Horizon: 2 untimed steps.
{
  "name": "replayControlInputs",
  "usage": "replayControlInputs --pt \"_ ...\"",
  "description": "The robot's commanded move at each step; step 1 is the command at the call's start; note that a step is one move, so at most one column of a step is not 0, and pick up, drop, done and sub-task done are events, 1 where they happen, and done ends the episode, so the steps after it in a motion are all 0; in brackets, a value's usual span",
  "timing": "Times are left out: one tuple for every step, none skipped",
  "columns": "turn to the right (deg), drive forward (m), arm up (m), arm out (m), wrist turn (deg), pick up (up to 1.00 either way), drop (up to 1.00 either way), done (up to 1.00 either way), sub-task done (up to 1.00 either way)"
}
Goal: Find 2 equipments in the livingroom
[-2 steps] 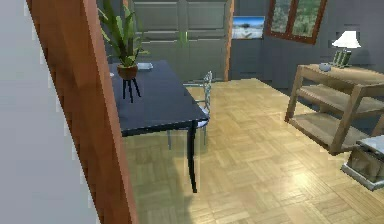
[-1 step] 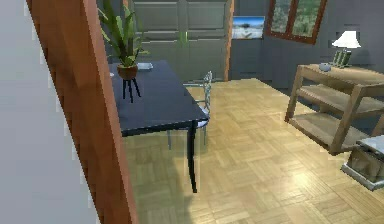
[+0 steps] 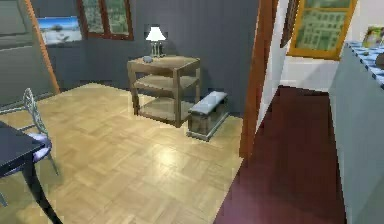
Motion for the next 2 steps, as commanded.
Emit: replayControlInputs --pt "45.0 0.0 0.0 0.0 0.0 0.0 0.0 0.0 0.0" --pt "45.0 0.0 0.0 0.0 0.0 0.0 0.0 0.0 0.0"
